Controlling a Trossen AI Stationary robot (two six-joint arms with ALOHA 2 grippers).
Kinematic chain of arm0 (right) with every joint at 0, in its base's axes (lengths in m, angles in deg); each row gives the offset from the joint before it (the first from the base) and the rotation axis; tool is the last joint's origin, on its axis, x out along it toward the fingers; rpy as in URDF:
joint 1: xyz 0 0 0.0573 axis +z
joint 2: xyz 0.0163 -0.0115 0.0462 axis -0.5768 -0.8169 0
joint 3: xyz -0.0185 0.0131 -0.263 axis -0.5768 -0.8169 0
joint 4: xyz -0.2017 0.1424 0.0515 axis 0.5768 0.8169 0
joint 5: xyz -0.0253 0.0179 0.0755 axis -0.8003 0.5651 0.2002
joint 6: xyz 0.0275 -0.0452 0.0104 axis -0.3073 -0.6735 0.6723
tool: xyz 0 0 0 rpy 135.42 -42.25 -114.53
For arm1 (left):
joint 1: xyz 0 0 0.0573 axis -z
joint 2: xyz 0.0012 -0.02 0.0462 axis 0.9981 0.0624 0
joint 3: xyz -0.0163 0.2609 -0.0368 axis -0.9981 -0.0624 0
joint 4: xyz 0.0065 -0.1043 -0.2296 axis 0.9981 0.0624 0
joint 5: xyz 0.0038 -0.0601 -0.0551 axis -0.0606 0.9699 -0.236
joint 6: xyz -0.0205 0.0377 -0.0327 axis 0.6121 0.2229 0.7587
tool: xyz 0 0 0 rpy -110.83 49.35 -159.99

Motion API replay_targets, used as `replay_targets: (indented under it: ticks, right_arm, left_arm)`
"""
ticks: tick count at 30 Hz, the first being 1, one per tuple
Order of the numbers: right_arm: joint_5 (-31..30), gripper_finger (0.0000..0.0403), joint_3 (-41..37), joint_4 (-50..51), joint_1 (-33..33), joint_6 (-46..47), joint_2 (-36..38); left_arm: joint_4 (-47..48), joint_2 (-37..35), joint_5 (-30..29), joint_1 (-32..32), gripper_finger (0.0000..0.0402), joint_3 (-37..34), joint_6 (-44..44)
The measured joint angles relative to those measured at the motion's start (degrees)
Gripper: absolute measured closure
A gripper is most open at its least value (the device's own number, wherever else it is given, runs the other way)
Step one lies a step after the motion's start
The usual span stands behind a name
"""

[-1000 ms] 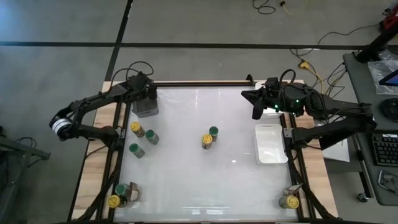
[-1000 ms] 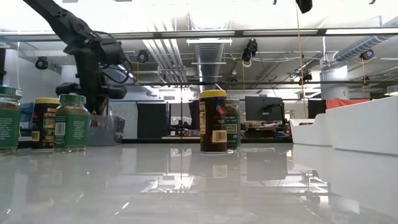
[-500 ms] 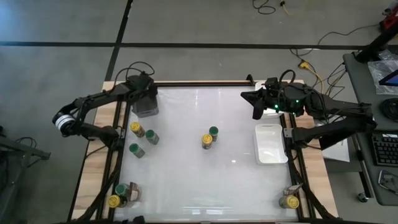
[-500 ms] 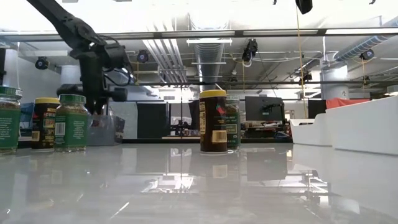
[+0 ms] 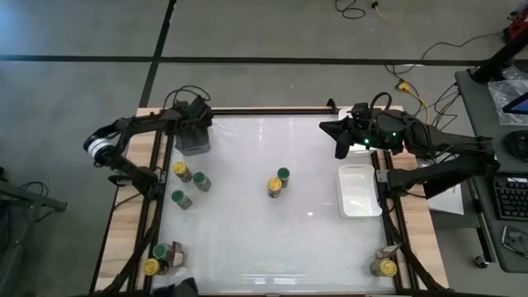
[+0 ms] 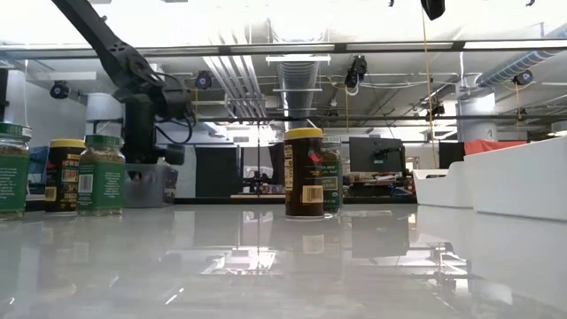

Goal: Sort spices by type
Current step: Put the orange seasoning bag into the black bin

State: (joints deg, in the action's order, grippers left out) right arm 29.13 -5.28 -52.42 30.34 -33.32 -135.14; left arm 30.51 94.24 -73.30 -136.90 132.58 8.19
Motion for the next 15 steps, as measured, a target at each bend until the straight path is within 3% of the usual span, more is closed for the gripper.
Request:
replay_targets:
  ticks: [15]
  right_arm:
    - [0.0, 0.0385, 0.0, 0.0, 0.0, -1.2, 0.0]
  left_arm:
    - [-1.4, 0.5, -1.7, 0.0, 0.0374, 0.8, -1.6]
